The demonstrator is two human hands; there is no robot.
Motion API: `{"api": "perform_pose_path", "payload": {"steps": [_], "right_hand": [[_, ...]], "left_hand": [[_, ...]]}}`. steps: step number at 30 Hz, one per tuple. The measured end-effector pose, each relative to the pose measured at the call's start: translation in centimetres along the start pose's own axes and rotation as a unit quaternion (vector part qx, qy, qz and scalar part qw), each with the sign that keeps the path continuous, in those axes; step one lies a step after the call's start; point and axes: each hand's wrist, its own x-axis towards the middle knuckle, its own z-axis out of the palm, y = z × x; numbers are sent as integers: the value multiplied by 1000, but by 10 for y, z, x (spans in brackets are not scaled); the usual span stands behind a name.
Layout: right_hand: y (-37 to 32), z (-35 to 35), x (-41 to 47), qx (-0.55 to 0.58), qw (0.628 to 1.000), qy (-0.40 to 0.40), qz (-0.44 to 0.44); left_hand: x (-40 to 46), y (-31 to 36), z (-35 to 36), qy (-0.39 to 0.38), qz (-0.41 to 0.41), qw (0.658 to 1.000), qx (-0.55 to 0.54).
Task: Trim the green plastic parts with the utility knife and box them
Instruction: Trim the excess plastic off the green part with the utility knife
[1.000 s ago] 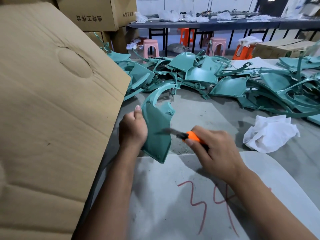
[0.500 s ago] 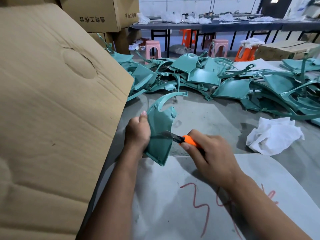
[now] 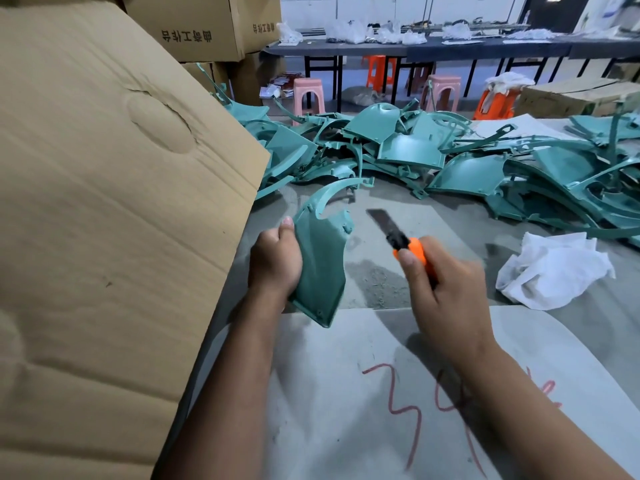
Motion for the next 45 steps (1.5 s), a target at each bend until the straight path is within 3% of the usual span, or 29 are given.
{"api": "perform_pose_path", "payload": {"steps": [5, 13, 19, 24, 27, 30, 34, 41, 45], "right_hand": [[-8, 6, 0, -56, 991, -104, -63], [1, -8, -3, 6, 963, -233, -136], [-13, 2, -6, -77, 983, -132, -105], [-11, -1, -9, -71, 965, -197, -157], [-13, 1, -9, -60, 957, -230, -165], [-14, 1, -9, -6, 971, -184, -152], [-15, 0, -9, 46, 980, -124, -148], [-19, 4, -4, 22, 992, -58, -110], [-14, -2, -2, 2, 996, -12, -93]], "left_hand": [[4, 1, -4, 30, 46, 996, 72], [8, 1, -16, 57, -4, 996, 67], [5, 6, -16, 54, -45, 996, 50], [10, 5, -19, 59, -76, 995, 24], [6, 7, -17, 53, -94, 993, -51], [3, 8, -17, 32, -117, 987, -101], [4, 8, -16, -23, -152, 970, -188], [-20, 26, 1, -191, -159, 946, -208], [-27, 29, 5, -197, -147, 948, -203]]}}
